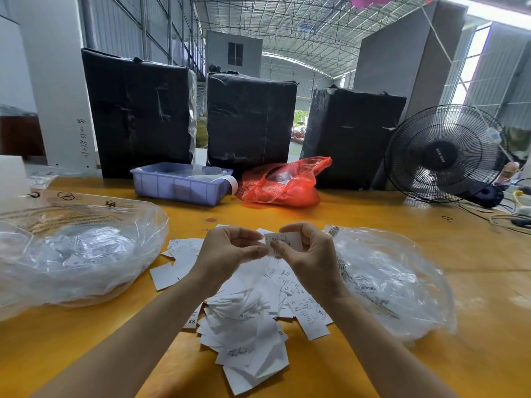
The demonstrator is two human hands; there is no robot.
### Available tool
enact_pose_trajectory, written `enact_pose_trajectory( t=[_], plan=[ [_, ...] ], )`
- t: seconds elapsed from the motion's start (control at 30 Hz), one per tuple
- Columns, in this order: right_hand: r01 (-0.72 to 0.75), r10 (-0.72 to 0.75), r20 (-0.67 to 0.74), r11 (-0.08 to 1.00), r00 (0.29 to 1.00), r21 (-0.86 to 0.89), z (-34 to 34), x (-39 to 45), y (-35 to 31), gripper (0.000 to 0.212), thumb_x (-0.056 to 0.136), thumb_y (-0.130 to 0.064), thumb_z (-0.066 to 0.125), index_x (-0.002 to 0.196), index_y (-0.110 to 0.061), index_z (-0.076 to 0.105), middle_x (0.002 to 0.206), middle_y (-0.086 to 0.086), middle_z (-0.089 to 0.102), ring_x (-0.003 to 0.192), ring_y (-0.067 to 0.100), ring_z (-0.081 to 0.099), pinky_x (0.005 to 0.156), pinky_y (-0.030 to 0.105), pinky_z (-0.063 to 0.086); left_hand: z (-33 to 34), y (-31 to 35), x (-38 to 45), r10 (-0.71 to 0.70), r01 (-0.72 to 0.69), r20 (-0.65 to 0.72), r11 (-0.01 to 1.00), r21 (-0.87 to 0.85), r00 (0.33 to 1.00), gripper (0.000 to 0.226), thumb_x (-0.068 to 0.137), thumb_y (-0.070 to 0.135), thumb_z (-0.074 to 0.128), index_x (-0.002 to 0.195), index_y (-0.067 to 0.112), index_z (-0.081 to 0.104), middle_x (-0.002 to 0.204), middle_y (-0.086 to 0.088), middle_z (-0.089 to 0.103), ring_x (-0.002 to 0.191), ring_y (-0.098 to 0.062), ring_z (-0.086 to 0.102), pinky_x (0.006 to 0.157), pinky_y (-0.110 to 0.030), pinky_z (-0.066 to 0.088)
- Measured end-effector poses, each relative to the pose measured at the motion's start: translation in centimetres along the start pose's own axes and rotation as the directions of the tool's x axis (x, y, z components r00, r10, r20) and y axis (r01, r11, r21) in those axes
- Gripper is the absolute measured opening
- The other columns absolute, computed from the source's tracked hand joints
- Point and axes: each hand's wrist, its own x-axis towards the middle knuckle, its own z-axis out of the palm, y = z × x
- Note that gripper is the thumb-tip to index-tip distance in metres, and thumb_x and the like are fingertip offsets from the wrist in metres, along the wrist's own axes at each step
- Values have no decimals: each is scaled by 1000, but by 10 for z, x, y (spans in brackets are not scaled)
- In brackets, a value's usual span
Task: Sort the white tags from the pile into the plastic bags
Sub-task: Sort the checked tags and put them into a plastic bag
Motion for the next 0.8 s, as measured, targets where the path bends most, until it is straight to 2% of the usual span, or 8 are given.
enact_pose_trajectory(
  t=[0.1,0.2,0.33,0.57,0.7,0.8],
  plan=[
    [-13,19,-90,998,996,63,-2,2,-1,23,76,-7,76,86,-22,61,81,9,66,74,26,66,65,41,58,-1,0,0,13,-13,5,999,50,1000,22,68,-7,77,84,6,69,73,-6,74,70,-12,71,61,-13,51],
    [-8,14,-79,998,997,65,-3,2,-1,22,76,-8,77,87,-19,62,83,10,67,75,28,66,66,43,57,1,-1,-1,10,-11,8,998,62,1000,23,68,-7,78,85,6,69,74,-7,74,70,-12,71,62,-14,51],
    [27,-28,-64,999,998,-18,1,0,-1,24,75,-8,78,85,-22,61,77,-2,64,68,16,63,63,36,56,2,-1,0,7,-8,9,998,62,1000,23,66,-7,78,82,7,70,73,-8,74,68,-13,70,61,-15,52],
    [131,-145,-71,976,987,-175,1,-1,2,18,76,-11,77,90,-13,66,74,-16,59,64,5,58,59,23,51,2,-1,0,-4,3,25,999,47,1000,23,67,-6,78,83,7,70,78,-12,73,71,-14,70,63,-17,52],
    [173,-196,-74,956,978,-235,0,-1,1,17,77,-10,76,92,-10,66,75,-13,59,68,12,61,61,28,53,3,-1,0,-23,22,29,999,31,999,22,68,-5,77,85,5,70,80,-14,73,69,-13,69,60,-15,51],
    [191,-215,-72,949,974,-251,0,-2,1,18,77,-10,76,92,-9,66,75,-14,57,68,12,61,61,28,54,3,-1,-1,-34,33,35,999,24,999,22,68,-5,77,86,6,70,81,-15,73,70,-14,69,61,-16,52]
  ],
)
